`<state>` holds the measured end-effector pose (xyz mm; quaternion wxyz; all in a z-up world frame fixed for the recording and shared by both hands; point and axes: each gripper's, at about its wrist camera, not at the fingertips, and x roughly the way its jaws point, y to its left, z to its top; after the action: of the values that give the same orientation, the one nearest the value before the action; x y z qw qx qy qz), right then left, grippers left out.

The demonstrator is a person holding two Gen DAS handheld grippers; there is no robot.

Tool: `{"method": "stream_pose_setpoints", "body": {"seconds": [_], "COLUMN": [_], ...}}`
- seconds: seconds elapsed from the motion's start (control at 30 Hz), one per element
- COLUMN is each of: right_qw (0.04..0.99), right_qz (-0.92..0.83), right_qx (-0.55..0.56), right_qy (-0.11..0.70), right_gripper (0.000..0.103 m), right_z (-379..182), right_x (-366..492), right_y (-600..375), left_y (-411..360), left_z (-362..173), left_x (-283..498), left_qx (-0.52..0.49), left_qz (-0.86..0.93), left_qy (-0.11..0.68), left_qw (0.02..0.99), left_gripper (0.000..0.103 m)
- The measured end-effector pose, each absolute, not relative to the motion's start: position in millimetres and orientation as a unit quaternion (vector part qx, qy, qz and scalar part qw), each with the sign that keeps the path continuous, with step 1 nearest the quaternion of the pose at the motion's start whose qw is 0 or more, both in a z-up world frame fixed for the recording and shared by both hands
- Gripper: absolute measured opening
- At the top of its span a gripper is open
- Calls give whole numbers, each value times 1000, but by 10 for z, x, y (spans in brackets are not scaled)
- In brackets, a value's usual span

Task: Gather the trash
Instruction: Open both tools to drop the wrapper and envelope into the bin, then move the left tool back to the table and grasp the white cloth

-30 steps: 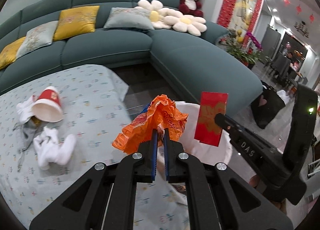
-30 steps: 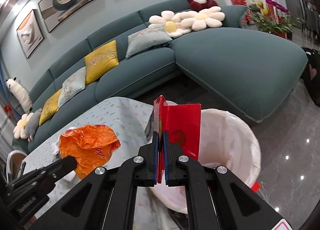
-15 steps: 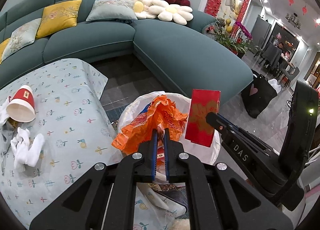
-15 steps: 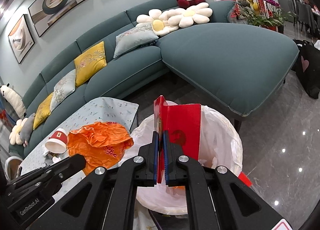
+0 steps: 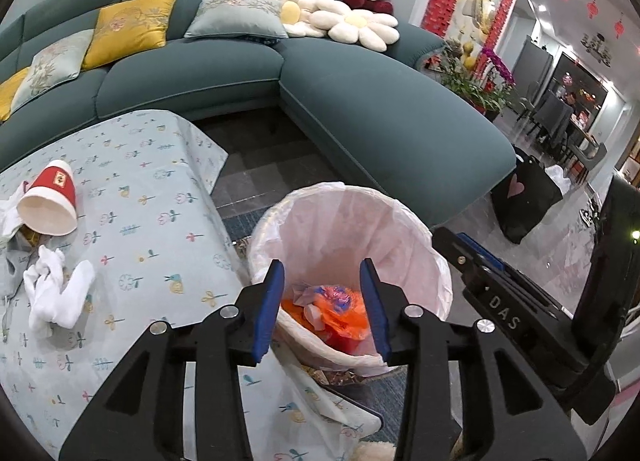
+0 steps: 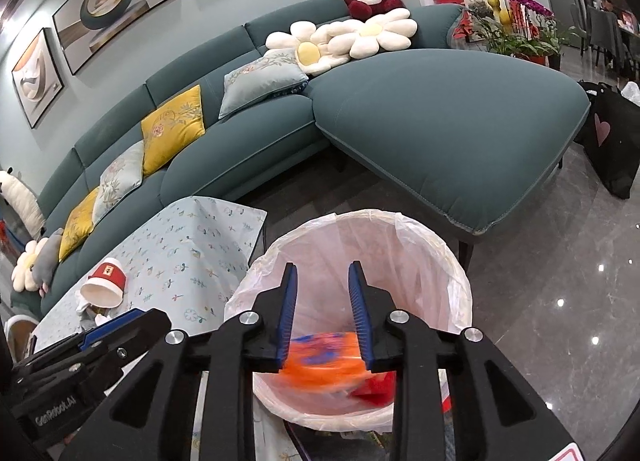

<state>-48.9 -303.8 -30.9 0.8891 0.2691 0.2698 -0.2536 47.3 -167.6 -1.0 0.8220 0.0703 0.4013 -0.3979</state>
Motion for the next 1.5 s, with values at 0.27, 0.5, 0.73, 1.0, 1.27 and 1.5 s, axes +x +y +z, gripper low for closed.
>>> {"method": "stream_pose_setpoints", "body": {"seconds": [0.27,0.5,0.73,1.0,1.27,1.5], "right_qw": [895,901,910,917,919,917], "right_qz": [-243,-228,-206,-178,-160,-147], "right_qx": [258,241,221,196,183,174], "right_qy": [272,278,284,299,312,326], "right_gripper": [28,33,35,35,40,40], "right_z": [-250,-170,-73,-36,-70,-163], "right_x": [-416,-297,-137,114,310,471], "right_y": [-2917,-2734,-2468,-2118,-1896,-1746], "left_y": [-1443,-1187,-844,-495,-249,-128], "left_z": [72,96,57,-30,-181,-445], "left_x": [556,703,904,1065,1242,1468], "left_qx": [54,38,26,27,34,43], "left_qz": [-368,-338,-293,-240,-192,-168], "left_qy": [389,390,393,393,401,433], "left_qw": [843,856,871,887,895,885], "left_gripper": [56,56,58,66,82,81]}}
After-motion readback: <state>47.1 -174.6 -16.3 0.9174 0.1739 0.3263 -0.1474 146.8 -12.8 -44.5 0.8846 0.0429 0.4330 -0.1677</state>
